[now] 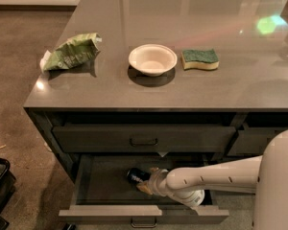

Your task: Pick pepsi can from middle drawer and place on counter

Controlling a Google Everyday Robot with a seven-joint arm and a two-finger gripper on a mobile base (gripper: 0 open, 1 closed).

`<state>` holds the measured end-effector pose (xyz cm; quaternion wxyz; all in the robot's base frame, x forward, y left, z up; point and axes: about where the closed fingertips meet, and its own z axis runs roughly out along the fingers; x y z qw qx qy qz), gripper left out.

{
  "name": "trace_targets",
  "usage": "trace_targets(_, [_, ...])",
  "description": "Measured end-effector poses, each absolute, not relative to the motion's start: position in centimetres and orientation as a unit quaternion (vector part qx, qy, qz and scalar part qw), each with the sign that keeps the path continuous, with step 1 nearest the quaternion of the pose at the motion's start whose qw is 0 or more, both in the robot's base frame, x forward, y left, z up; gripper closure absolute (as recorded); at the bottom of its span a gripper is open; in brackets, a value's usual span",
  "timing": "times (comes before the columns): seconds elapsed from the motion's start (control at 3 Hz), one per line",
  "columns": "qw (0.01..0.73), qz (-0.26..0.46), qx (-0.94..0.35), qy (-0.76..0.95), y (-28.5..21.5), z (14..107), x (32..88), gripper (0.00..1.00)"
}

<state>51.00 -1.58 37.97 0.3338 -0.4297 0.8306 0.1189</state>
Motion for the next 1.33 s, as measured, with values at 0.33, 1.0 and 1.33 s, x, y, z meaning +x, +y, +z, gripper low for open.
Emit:
trace_targets(0.33, [0.334, 0.119, -0.43, 0.831, -1.6, 38.0, 51.0, 0.66])
trace_targets(1.0, [0.342, 0.139, -0.43, 0.824, -1.4, 38.4, 51.1, 1.0])
trace_targets(1.33, [0.358, 0.145, -0.433, 0.815, -3.4, 40.8, 51.9, 1.0])
